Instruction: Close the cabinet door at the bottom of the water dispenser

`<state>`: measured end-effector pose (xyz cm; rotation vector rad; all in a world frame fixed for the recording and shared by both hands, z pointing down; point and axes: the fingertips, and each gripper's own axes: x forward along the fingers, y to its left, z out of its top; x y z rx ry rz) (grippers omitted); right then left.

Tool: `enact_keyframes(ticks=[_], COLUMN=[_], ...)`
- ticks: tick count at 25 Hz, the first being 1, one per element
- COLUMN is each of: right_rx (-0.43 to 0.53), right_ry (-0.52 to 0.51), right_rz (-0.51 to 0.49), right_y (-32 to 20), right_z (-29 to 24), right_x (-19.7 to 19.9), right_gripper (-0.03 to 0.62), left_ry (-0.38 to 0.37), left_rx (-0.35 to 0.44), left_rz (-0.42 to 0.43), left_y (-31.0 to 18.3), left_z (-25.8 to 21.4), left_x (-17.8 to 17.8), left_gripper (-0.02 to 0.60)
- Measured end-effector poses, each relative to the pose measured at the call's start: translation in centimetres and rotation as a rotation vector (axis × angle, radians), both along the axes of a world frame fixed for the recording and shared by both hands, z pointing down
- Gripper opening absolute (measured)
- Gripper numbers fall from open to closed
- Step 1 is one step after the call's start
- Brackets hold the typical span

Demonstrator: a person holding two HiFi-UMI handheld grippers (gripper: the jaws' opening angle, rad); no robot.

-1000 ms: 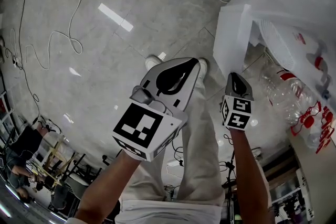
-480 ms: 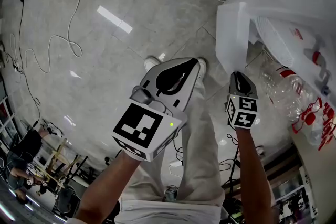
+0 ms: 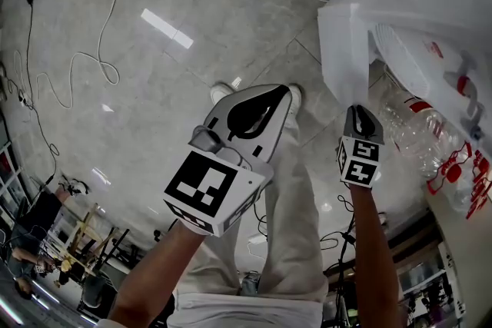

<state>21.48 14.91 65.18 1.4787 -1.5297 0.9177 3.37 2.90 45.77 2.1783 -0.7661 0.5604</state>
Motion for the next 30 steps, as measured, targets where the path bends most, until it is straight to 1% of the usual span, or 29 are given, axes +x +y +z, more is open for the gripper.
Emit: enact_keyframes(ticks=[2,12,14,18,24,27,30], right_rx=[-0.003,-0.01,-0.008,-0.005,0.01,0.015,0.023], right_ry=[0.029,0.108,0.118,0.131,0.158,0.17,0.18], right_rz=[0.003,0.028,0.028,0.036,0.066,0.081,0.096], right_y=[0.0,-0.2,-0.3,-0.5,-1.0,-1.3,-1.6], right_z=[0.0,0.0,0.0,0.0,0.1,0.0,0.0], right_x=[0.7,4.0,4.7,5.9,7.8,8.6,9.5], right_gripper=[0.069,0.069,0.071,0.072,0.075,0.077,0.077], left_ry=[-0.001,0.003,0.004,0.012,0.008,0.005,0.004], left_rx=[-0.002,-0.016,-0.021,0.002,-0.031,-0.008,-0.022], left_rz=[-0.001,0.009,0.011,0.018,0.021,0.02,0.024], left_y=[0.0,0.0,0.0,-0.1,0.5,0.1,0.5], left_z=[0.1,0.1,0.1,0.0,-0.1,-0.2,-0.2], left_x=[-0.1,-0.1,0.1,0.7,1.5,1.6,1.8], left_gripper=[0.006,0.006,0.006,0.006,0.006,0.006,0.006])
